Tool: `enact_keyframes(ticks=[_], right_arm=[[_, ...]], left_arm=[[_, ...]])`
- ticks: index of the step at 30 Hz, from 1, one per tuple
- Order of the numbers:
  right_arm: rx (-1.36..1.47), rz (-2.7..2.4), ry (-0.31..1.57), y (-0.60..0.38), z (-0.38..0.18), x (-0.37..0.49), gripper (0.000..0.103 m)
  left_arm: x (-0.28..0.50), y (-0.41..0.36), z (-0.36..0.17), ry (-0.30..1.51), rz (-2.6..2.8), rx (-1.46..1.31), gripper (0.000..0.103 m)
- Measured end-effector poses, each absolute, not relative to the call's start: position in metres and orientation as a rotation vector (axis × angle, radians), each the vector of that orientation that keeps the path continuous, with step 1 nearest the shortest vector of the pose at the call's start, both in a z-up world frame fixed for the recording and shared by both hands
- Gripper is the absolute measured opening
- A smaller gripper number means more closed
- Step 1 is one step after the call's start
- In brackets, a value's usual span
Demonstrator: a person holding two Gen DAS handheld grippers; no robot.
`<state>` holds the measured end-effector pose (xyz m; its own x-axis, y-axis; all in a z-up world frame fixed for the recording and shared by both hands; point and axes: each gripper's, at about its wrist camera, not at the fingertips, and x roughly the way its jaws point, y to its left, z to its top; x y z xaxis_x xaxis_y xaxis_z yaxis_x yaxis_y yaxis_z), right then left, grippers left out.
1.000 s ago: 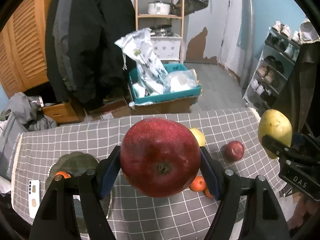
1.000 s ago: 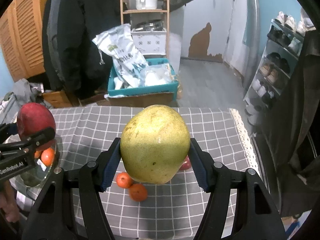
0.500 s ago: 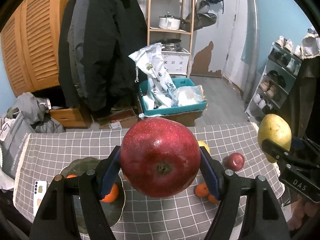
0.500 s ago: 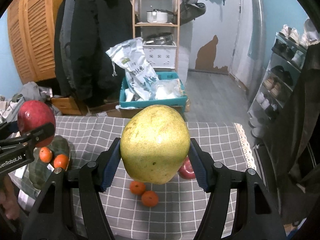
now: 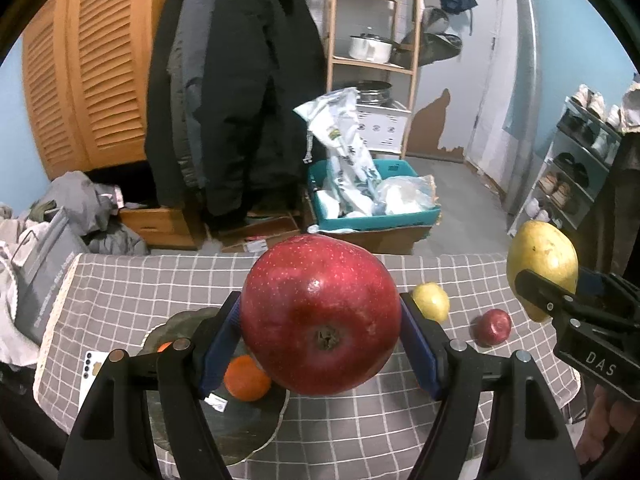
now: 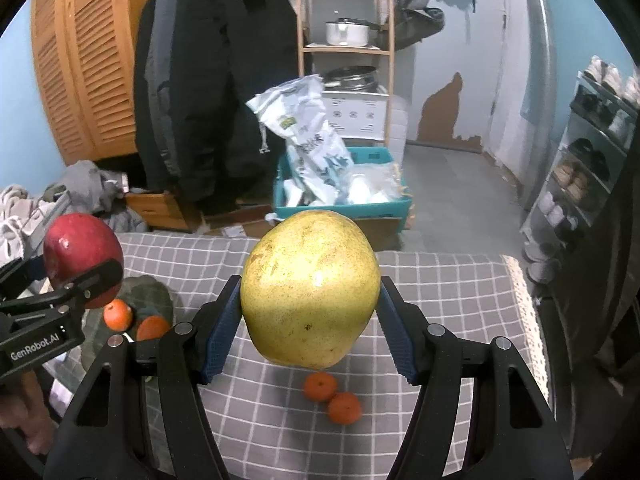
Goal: Organize fruits
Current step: 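Carry the green pear with the right tool while the left tool carries the red apple toward the bowl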
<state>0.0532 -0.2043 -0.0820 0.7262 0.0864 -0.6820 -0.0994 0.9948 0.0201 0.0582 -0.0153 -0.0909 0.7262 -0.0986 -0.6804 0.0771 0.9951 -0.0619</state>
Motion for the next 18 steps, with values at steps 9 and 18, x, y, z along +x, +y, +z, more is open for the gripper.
enact_keyframes(ticks=[9,18], right_arm=[[-0.030,0.184,0.761,-0.159,-0.085,0.068,0.066],[-0.058,0.275,0.785,-0.105,-0.095,0.082,0.066]], left_arm=[[0.059,0.029,-0.099,0.762,-0.012,-0.056,0.076],[0.058,0.082,-0.112,0.786,0.082,-0.101,0.076]])
